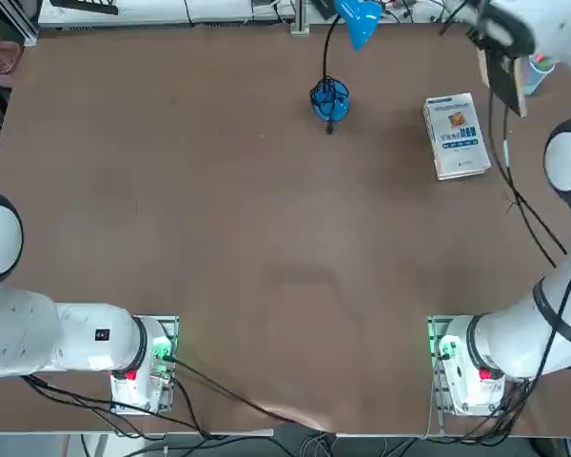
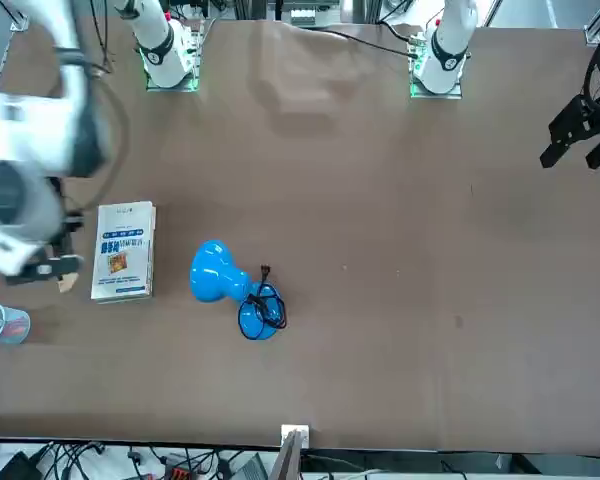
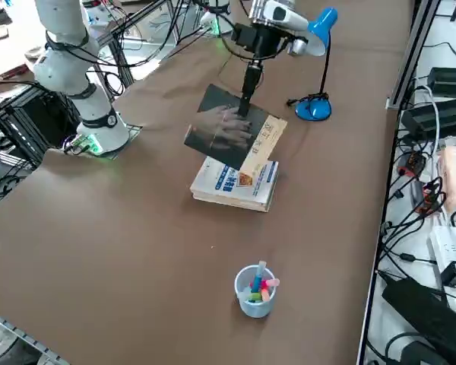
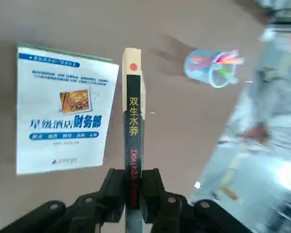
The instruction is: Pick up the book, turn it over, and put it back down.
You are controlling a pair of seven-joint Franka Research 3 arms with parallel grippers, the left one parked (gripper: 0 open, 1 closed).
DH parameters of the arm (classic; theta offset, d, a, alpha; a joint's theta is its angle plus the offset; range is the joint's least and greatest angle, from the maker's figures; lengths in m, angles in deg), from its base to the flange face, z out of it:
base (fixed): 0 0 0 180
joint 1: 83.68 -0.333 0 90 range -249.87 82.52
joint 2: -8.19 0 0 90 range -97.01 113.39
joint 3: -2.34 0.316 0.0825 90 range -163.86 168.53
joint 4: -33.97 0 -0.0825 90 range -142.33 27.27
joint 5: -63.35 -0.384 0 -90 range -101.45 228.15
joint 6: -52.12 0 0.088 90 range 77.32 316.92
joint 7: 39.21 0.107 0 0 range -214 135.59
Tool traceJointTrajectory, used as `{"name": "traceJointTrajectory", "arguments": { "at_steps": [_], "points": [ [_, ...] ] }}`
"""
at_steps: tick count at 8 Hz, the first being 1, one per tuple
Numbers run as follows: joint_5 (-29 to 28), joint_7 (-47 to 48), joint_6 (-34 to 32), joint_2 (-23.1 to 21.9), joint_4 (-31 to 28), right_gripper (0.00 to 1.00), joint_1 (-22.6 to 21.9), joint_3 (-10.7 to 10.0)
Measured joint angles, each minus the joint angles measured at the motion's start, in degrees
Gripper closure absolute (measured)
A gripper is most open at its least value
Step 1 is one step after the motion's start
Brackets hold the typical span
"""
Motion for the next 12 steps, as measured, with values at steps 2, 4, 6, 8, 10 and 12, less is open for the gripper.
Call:
{"name": "traceJointTrajectory", "arguments": {
  "at_steps": [2, 4, 6, 8, 10, 12],
  "points": [
    [14.9, 20.9, 0.8, 1.7, -9.4, 0.85, -8.2, 0.0],
    [22.8, 35.8, 3.7, 3.5, -16.7, 0.85, -11.5, -0.1],
    [27.1, 44.2, 4.9, 3.5, -20.7, 0.85, -12.9, -0.2],
    [30.9, 48.9, 6.0, 3.5, -24.7, 0.85, -14.2, -0.2],
    [34.3, 52.5, 6.9, 4.1, -28.9, 0.85, -14.9, -0.2],
    [36.6, 54.9, 7.2, 6.2, -29.6, 0.85, -15.4, -0.2]
  ]
}}
